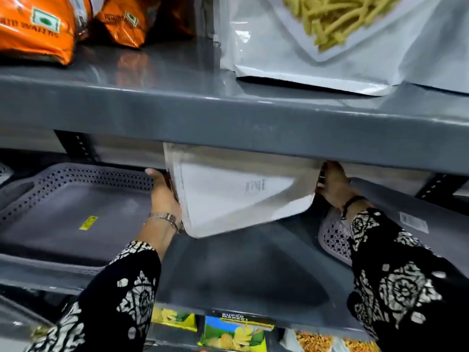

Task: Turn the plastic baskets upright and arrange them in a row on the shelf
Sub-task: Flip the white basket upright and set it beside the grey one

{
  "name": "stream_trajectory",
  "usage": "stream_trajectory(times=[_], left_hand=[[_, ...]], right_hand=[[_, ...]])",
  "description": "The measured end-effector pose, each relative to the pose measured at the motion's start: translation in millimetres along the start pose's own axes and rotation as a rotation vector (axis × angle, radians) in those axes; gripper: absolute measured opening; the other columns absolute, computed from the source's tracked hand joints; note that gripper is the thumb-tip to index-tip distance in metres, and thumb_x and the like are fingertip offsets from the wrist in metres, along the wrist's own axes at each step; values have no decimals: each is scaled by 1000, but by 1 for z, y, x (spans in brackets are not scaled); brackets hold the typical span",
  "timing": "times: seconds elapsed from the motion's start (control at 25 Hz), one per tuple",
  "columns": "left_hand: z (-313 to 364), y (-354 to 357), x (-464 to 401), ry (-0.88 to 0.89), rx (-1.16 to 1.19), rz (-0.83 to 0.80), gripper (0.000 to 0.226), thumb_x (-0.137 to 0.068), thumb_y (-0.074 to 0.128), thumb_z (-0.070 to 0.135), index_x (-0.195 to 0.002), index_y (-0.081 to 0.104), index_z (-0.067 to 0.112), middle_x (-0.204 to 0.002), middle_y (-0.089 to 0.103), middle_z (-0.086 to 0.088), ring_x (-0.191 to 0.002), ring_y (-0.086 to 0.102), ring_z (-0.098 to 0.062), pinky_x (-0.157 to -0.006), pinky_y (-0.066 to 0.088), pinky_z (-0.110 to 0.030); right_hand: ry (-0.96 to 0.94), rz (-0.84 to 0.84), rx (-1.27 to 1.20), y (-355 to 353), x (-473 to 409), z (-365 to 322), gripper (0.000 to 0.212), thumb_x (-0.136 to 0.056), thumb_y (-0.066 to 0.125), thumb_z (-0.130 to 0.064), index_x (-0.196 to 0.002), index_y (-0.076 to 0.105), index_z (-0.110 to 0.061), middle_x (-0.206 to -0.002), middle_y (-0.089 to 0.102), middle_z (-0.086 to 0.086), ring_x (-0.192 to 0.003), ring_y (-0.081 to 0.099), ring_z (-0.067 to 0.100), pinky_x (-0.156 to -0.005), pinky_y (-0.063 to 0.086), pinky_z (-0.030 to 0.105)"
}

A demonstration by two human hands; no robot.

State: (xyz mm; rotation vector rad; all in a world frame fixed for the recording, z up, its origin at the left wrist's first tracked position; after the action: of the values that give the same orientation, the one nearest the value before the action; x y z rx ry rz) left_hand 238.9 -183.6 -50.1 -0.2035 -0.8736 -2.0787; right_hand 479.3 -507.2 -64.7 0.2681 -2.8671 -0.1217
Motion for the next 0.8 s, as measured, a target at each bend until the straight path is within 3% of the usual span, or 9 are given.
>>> stream_trajectory(times=[0.08, 0.16, 0.24, 0.32, 0.44, 0.52, 0.64, 0.72, 0.8], left_hand=[[17, 11, 8, 66, -42, -143, 75, -92, 20, 57, -73, 79, 15, -87, 79, 0, -67, 73, -15, -60, 60, -25], [20, 5, 9, 5, -105, -255, 74, -94, 26, 46, -48, 74, 16, -63, 77, 1, -48, 71, -16, -46, 58, -25], [22, -13, 9, -53, -292, -219, 45, -93, 39, 29, -58, 64, 16, -67, 70, -8, -52, 67, -21, -52, 56, -26], [29, -27, -2, -80, -459, -184, 27, -92, 39, 3, -71, 56, 11, -79, 64, -13, -57, 66, -22, -49, 55, -24], [32, -28, -2, -44, -852, -253, 39, -89, 32, -17, -108, 60, 1, -103, 70, -19, -72, 67, -21, -57, 53, -26], [27, -32, 0, -2, -1025, -235, 52, -87, 33, -22, -131, 47, 3, -115, 62, -15, -81, 58, -23, -62, 46, -30], [19, -34, 1, 78, -1227, -172, 54, -85, 38, -20, -135, 37, -1, -89, 53, -4, -74, 50, -18, -71, 48, -34], [11, -36, -1, 113, -1332, -167, 49, -86, 39, -14, -134, 36, -2, -102, 51, -10, -92, 47, -21, -91, 47, -40], [7, -39, 0, 136, -1360, -142, 49, -88, 37, -9, -136, 32, 0, -124, 50, -18, -103, 48, -27, -92, 44, -36]], right_hand=[[6, -81, -159, 33, 62, -24, 33, -87, 37, -46, -74, 54, -21, -76, 61, 1, -62, 63, 14, -64, 51, 25], [63, -154, -198, 44, 99, -21, 38, -77, 45, -54, -80, 60, -18, -80, 67, 7, -64, 68, 19, -74, 48, 34], [115, -194, -226, 42, 117, -5, 33, -78, 48, -45, -85, 62, -16, -80, 74, 10, -68, 69, 25, -80, 47, 39], [169, -119, -146, 32, 126, 19, 21, -85, 42, -22, -84, 60, -13, -75, 74, 9, -64, 69, 22, -76, 49, 37], [185, -145, -37, 30, 150, 38, 27, -87, 34, 4, -81, 57, -9, -58, 74, 1, -54, 69, 15, -51, 55, 24], [146, -61, 2, 22, 155, 50, 32, -88, 32, 10, -81, 55, -11, -50, 71, -6, -51, 68, 13, -45, 53, 21], [113, 45, 59, 11, 155, 67, 31, -89, 34, 9, -95, 57, -11, -60, 74, -9, -71, 63, 18, -68, 50, 33], [96, 104, 96, 4, 157, 76, 36, -89, 36, 8, -117, 54, -5, -99, 71, 4, -99, 58, 25, -95, 43, 40], [79, 134, 130, 2, 159, 80, 42, -88, 36, 8, -128, 45, -2, -122, 56, 12, -115, 48, 26, -104, 33, 37]])
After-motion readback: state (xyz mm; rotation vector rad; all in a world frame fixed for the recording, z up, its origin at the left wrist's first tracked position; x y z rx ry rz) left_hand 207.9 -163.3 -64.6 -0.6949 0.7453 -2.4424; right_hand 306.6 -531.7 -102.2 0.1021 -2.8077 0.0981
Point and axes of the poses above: each hand's wrist, its own x-axis away from the middle knuckle, its own y-axis out of the palm, z = x × y, the point moved 7 cm from there along -x, towards the middle knuckle
